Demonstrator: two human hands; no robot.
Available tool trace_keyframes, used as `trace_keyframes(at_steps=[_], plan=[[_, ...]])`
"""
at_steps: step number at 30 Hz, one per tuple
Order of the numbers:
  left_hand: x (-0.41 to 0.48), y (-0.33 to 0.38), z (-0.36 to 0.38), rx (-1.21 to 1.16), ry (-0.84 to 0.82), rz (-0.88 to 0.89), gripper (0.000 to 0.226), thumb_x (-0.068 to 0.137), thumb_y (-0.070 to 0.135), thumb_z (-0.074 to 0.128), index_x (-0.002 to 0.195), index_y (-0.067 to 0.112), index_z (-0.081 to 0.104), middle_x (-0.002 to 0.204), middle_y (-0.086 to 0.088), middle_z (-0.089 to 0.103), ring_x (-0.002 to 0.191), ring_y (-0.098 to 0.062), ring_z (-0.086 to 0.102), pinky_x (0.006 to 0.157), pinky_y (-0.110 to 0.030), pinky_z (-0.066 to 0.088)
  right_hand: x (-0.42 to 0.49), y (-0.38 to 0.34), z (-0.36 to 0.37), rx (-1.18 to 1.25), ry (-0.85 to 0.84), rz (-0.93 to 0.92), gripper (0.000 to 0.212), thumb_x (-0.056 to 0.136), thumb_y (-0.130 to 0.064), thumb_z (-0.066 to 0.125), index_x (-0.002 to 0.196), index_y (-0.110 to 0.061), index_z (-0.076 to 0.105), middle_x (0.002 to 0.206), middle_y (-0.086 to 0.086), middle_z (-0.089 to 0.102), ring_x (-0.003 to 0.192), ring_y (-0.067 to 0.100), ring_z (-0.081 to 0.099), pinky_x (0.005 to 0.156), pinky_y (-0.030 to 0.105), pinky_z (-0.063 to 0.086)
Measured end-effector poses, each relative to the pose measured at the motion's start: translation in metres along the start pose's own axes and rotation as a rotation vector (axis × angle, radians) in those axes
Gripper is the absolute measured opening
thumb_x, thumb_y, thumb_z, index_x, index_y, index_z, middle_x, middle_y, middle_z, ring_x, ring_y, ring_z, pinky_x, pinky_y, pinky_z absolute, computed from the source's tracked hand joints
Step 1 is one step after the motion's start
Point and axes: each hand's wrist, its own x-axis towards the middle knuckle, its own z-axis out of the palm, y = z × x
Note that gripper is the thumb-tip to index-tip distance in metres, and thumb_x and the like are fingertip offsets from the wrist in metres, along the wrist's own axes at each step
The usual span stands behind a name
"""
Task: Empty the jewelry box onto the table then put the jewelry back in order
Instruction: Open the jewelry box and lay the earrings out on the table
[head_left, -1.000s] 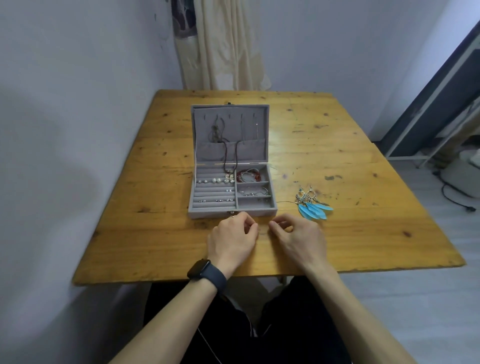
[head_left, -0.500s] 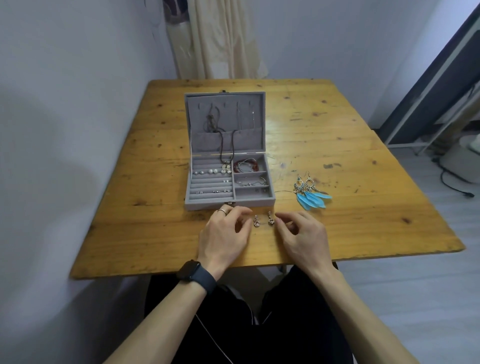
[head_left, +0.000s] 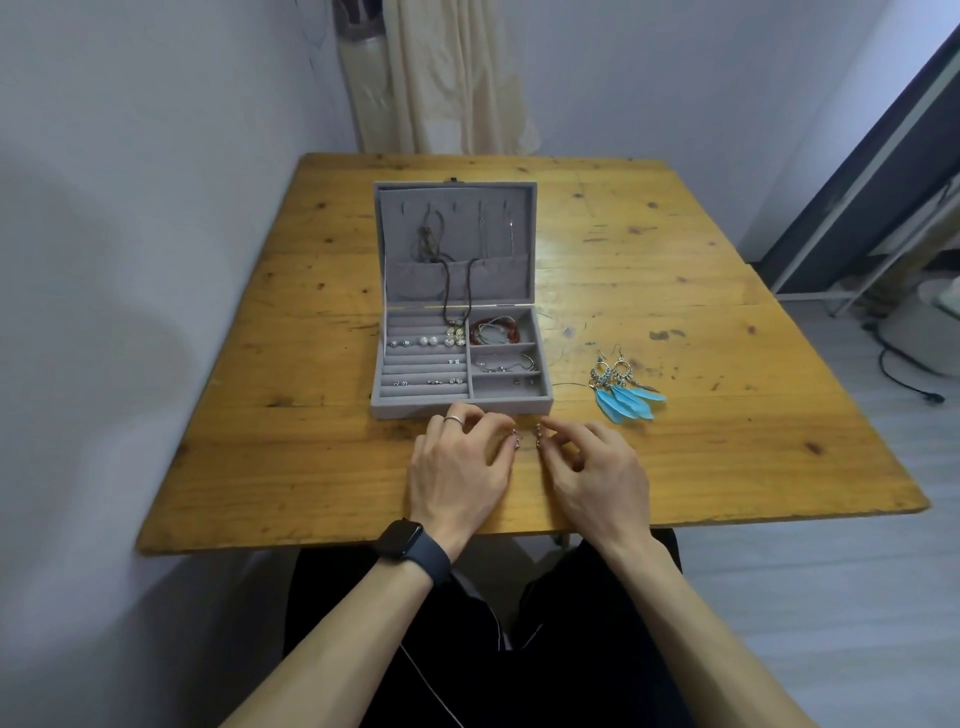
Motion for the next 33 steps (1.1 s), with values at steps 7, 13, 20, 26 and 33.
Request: trace_keyframes(at_steps=[7,13,20,26,33], plan=[[0.001,0.003,0.004,0.018,0.006,-0.001,0.017,0.089,0.045,0.064,0.1,0.038,0.074,0.1,0.011,0.06,0.087,-0.017,0.057,0.071,-0.035,0.048,-0.001,-0.001,0.002,-0.097,0.011,-0.037,0.021,0.09,-0.035,0.069,0.11,-0.032,0.076,0.098,-0.007,0.069,0.088,0.018,0.062,0.072,0.035,0.052],[0.007,0.015,0.011,-0.029,-0.016,-0.005,0.018,0.09,0.043,0.062,0.102,0.036,0.074,0.1,0.01,0.066,0.091,-0.018,0.06,0.075,-0.036,0.05,0.003,-0.007,-0.001,-0.086,-0.005,0.044,0.022,0.092,-0.04,0.065,0.111,-0.034,0.075,0.101,-0.008,0.069,0.091,0.02,0.065,0.074,0.035,0.053],[0.007,0.014,0.013,-0.062,-0.014,-0.019,0.018,0.092,0.04,0.062,0.105,0.035,0.073,0.101,0.009,0.066,0.091,-0.018,0.06,0.076,-0.035,0.049,0.004,-0.006,0.0,-0.096,0.011,0.057,0.023,0.092,-0.04,0.065,0.112,-0.032,0.075,0.102,-0.009,0.069,0.089,0.019,0.066,0.072,0.035,0.054],[0.007,0.012,0.009,-0.118,-0.042,-0.014,0.019,0.094,0.039,0.059,0.107,0.034,0.071,0.104,0.01,0.067,0.095,-0.014,0.06,0.081,-0.034,0.051,0.0,-0.004,-0.001,-0.016,0.009,0.054,0.024,0.093,-0.039,0.065,0.113,-0.031,0.074,0.097,-0.011,0.066,0.079,0.011,0.063,0.069,0.036,0.055],[0.017,-0.009,-0.026,-0.203,0.036,0.035,0.014,0.092,0.036,0.065,0.104,0.032,0.07,0.091,0.014,0.061,0.08,-0.007,0.061,0.066,-0.03,0.056,0.01,-0.024,-0.017,0.095,0.0,-0.006,0.022,0.09,-0.033,0.07,0.112,-0.031,0.072,0.096,-0.014,0.064,0.071,0.001,0.06,0.064,0.024,0.05]])
